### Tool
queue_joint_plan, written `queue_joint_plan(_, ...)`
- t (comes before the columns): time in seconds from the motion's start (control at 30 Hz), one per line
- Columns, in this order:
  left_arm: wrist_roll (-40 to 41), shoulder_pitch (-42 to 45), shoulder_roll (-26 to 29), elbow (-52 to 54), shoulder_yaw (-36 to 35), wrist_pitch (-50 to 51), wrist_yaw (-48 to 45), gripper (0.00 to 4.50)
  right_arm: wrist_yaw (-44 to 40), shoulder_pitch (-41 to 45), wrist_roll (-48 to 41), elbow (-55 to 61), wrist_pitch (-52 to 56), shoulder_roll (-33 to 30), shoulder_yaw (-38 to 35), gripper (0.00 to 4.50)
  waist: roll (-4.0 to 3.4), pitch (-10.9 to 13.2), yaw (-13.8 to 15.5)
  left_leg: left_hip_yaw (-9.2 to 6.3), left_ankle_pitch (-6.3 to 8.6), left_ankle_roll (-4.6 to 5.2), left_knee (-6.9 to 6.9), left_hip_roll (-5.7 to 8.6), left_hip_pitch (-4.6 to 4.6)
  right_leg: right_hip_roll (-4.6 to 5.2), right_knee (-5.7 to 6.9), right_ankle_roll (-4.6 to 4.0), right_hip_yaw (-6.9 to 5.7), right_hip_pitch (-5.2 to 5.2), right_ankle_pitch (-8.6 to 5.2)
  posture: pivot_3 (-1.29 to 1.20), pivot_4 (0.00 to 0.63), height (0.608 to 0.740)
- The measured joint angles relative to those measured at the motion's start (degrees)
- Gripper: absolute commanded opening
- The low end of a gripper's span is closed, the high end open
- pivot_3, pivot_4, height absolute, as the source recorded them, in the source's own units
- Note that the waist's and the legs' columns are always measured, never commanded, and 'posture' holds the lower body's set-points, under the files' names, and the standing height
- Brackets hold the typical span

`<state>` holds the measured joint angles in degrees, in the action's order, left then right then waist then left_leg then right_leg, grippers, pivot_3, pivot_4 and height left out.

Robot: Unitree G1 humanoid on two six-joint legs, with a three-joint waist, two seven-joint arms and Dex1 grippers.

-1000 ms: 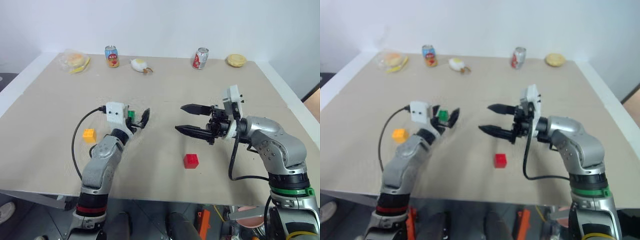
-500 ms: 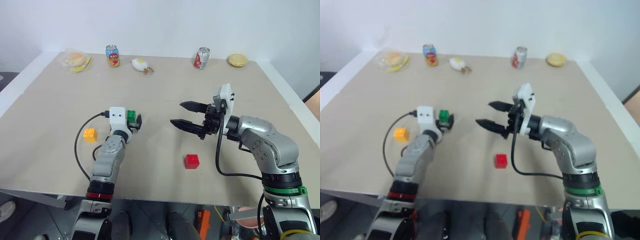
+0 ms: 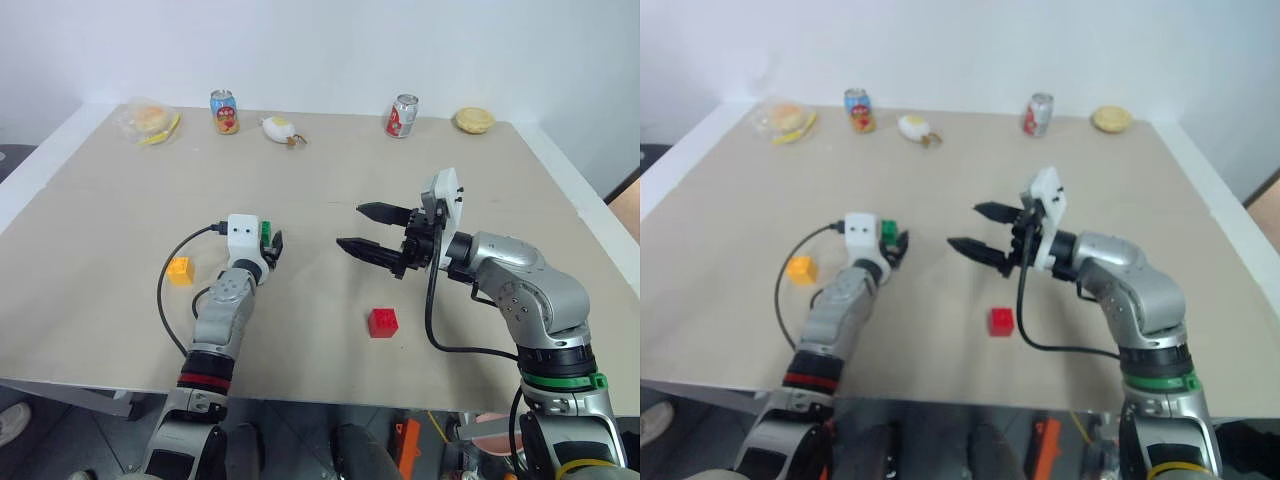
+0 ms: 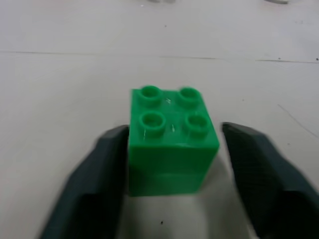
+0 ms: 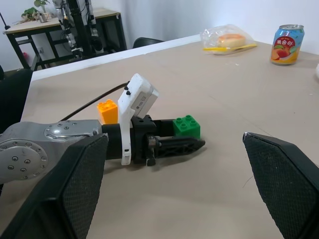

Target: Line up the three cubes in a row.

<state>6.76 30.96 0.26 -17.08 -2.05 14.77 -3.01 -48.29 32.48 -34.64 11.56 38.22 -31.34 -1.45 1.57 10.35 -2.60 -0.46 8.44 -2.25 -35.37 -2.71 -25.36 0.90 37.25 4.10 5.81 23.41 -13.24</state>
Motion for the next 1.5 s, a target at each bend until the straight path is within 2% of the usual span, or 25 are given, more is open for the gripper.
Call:
queue_joint_plan(0.03,0.0,0.01,-0.02,-0.01,-0.02,-0.23,0.01,1.35,0.06,-0.01,0.0,0.0,-0.01,0.0,0.0,4.5,0.0,0.0,0.0,0.0,0.0,0.0,0.0,0.0,0.0,0.0,0.0,0.0,0.0,0.0,0.0,0.0,0.15,0.733)
queue_joint_plan(0.23,0.04,0.0,0.06,-0.18,-0.02,-0.64,-0.46,1.33,0.14,-0.18,0.01,0.0,-0.34,-0.02,-0.09,4.5,0.0,0.0,0.0,0.0,0.0,0.0,0.01,0.0,0.0,0.0,0.0,-0.02,0.0,0.0,-0.02,0.0,0.15,0.733)
queue_joint_plan(0.37,2.08,-1.37,2.64,4.65,2.14,0.19,-8.12,1.33,-1.34,-1.45,-0.11,0.76,-1.09,-1.64,-0.61,4.5,0.0,0.0,-0.02,0.0,0.02,-0.02,0.04,0.0,-0.03,0.0,-0.01,-0.07,0.0,0.03,-0.07,0.0,0.15,0.733)
queue_joint_plan(0.6,12.26,-9.37,20.16,22.48,11.43,1.91,-42.07,1.33,-12.27,-8.08,-1.83,7.63,-2.0,-11.26,-0.7,4.5,-0.02,0.0,-0.17,0.02,0.11,-0.15,0.25,-0.06,0.02,-0.01,0.01,-0.23,-0.02,0.12,-0.31,0.0,0.15,0.733)
queue_joint_plan(0.73,16.75,-10.68,29.6,24.7,13.13,2.77,-58.38,1.33,-16.82,-10.4,-1.55,8.03,-3.58,-14.33,-0.31,4.5,-0.02,0.0,-0.12,0.04,0.09,-0.13,0.26,-0.08,0.13,0.03,0.0,-0.32,-0.08,0.07,-0.32,0.0,0.15,0.733)
queue_joint_plan(0.9,16.88,-7.74,31.14,21.54,15.27,2.44,-66.99,1.33,-18.14,-12.83,-1.03,8.56,-5.81,-14.65,-0.03,4.5,0.0,0.01,-0.01,0.07,0.09,-0.12,0.05,-0.04,0.04,0.16,0.0,-0.3,-0.13,0.04,-0.32,0.0,0.15,0.733)
queue_joint_plan(1.03,13.99,-4.2,30.13,15.51,17.6,-1.65,-71.24,1.33,-18.13,-14.93,-1.08,10.02,-6.26,-15.36,-0.25,4.5,0.0,0.01,0.01,0.1,0.11,-0.1,0.04,-0.02,0.03,0.18,-0.01,-0.28,-0.15,0.04,-0.32,0.0,0.15,0.733)
queue_joint_plan(1.27,9.57,-1.1,24.69,8.12,21.81,-6.17,-72.63,1.33,-15.55,-17.59,-2.16,13.46,-5.46,-15.8,-1.68,4.5,0.01,0.01,0.02,0.02,0.14,-0.05,0.06,-0.04,-0.04,0.12,0.0,-0.23,-0.17,0.06,-0.35,0.0,0.15,0.733)
queue_joint_plan(1.5,8.41,-0.09,21.73,5.56,22.04,-7.05,-72.36,1.33,-13.19,-19.77,-3.14,15.37,-4.54,-16.05,-3.93,4.5,0.01,0.01,0.0,0.0,0.15,-0.03,0.03,-0.03,-0.02,0.11,0.0,-0.2,-0.17,0.03,-0.33,0.0,0.15,0.733)
